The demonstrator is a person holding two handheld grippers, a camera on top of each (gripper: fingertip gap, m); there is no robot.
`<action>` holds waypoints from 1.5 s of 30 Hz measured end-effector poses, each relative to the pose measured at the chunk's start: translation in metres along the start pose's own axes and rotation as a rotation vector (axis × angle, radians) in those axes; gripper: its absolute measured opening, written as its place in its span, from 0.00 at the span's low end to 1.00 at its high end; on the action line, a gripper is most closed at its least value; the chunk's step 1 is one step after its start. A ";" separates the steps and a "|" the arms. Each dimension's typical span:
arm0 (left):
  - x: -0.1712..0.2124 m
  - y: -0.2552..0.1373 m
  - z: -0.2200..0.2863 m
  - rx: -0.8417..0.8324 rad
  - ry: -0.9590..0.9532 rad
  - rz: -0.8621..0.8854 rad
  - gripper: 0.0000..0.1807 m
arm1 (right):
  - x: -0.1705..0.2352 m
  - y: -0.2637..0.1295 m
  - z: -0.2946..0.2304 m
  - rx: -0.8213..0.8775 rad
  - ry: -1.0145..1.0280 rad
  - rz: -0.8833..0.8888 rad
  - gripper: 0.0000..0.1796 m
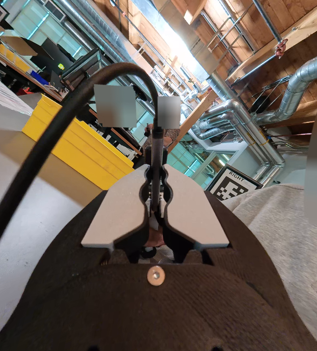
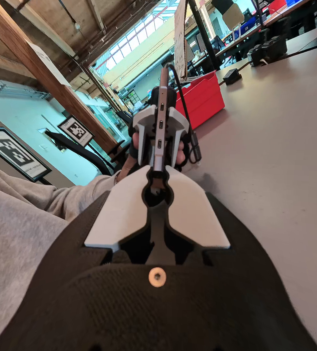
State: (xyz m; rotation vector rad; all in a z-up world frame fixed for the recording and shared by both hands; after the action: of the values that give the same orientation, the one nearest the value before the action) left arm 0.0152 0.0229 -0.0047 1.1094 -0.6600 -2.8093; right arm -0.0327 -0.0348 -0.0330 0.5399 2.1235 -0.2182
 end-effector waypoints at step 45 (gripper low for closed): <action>0.018 0.002 -0.020 -0.089 -0.120 -0.108 0.05 | -0.012 -0.016 0.020 0.030 0.156 0.137 0.05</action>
State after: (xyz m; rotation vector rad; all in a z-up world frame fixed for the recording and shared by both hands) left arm 0.0152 0.0099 -0.0287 0.9970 -0.4908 -2.9829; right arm -0.0195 -0.0593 -0.0352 0.7386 2.2258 -0.1345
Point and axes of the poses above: each gripper's, where its closed fingertips meet, y out along the fingers, x out of its underside, z = x × y across the jaws, the point moved 4 cm from there along -y, back along the fingers
